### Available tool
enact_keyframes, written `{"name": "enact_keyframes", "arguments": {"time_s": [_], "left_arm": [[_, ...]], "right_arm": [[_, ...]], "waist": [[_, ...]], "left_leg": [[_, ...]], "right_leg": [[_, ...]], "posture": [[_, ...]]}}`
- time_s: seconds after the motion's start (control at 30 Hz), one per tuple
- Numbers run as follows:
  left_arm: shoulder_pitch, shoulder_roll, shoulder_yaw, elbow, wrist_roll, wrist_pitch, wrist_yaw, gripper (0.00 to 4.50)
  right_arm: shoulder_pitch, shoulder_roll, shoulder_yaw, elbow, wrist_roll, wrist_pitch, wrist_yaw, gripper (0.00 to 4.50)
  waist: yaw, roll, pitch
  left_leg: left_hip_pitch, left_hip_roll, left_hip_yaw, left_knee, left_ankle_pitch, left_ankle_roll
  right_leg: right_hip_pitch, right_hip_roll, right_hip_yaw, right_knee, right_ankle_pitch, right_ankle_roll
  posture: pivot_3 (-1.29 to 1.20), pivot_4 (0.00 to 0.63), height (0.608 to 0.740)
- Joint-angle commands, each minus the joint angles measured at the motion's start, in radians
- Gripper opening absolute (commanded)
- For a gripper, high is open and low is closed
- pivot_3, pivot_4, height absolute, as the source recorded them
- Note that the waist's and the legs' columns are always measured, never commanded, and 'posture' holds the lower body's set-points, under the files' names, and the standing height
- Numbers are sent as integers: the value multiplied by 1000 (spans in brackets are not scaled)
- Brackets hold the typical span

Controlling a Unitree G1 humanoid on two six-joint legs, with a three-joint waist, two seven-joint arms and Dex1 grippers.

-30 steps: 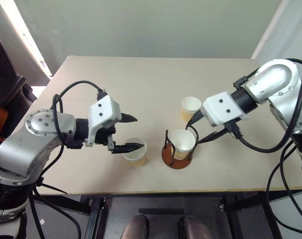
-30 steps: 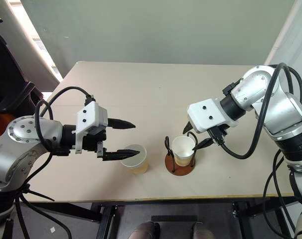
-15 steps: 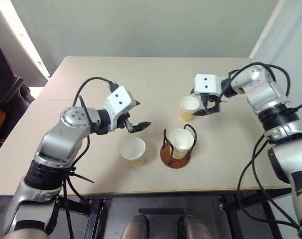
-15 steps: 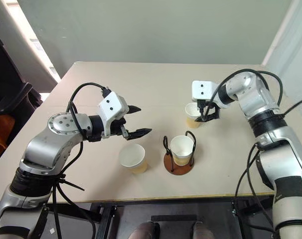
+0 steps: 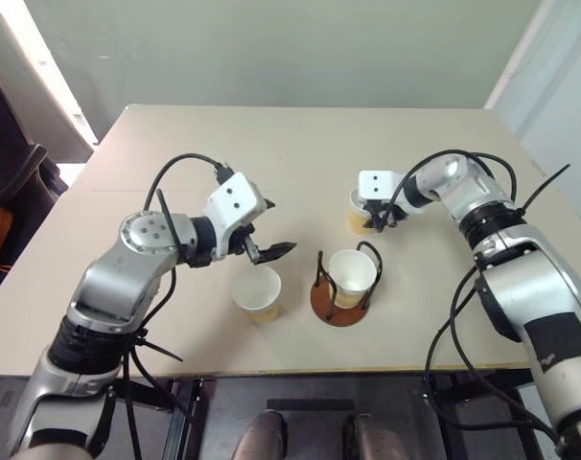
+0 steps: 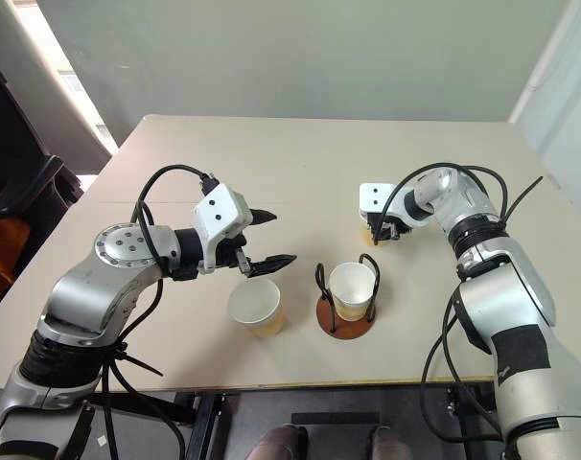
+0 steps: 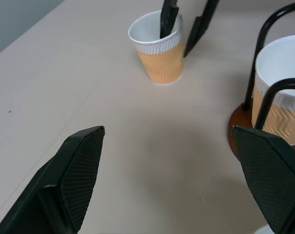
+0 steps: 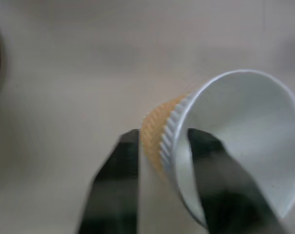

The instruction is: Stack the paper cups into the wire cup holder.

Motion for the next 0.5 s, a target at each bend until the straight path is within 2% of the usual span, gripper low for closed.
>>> {"name": "enact_keyframes", "arguments": {"time_s": [0.03, 0.07, 0.17, 0.3, 0.4, 0.5], "left_arm": [[-12, 14, 41, -34, -13, -2, -13, 4488], [-18, 12, 39, -26, -12, -10, -18, 4488], [-35, -2, 39, -5, -6, -29, -18, 4488], [-43, -1, 53, -8, -29, -36, -43, 4488], [-32, 36, 101, -29, -96, -29, -117, 4488], [-27, 83, 126, -35, -147, -22, -192, 4488]], "right_arm": [[-23, -4, -32, -7, 0, -25, -4, 233], [-28, -9, -53, -18, 24, -25, 22, 54], [-34, -36, -108, -89, 87, -4, 124, 54], [-15, -114, -155, -307, 151, 58, 258, 54], [33, -208, -191, -642, 291, 193, 405, 54], [89, -354, -125, -982, 539, 319, 436, 54]], "waist": [[0, 0, 0], [0, 0, 0], [0, 0, 0], [1, 1, 0], [0, 0, 0], [0, 0, 0]], "left_leg": [[0, 0, 0, 0, 0, 0], [0, 1, 0, 0, 0, 0], [0, 1, 0, 0, 0, 1], [-1, 0, 0, 0, 2, 1], [-1, 1, 0, 0, 5, -5], [-2, 2, 1, -1, 5, -7]], "right_leg": [[0, 0, 0, 0, 0, 0], [0, 0, 0, 0, 0, 0], [0, 0, 0, 1, 0, 0], [0, 0, -1, 1, 0, -1], [1, 0, -1, 1, -1, -1], [1, 3, -2, -1, -1, -2]], "posture": [[0, 150, 740], [0, 150, 740], [0, 150, 740], [0, 150, 740], [0, 150, 740], [0, 150, 740]]}}
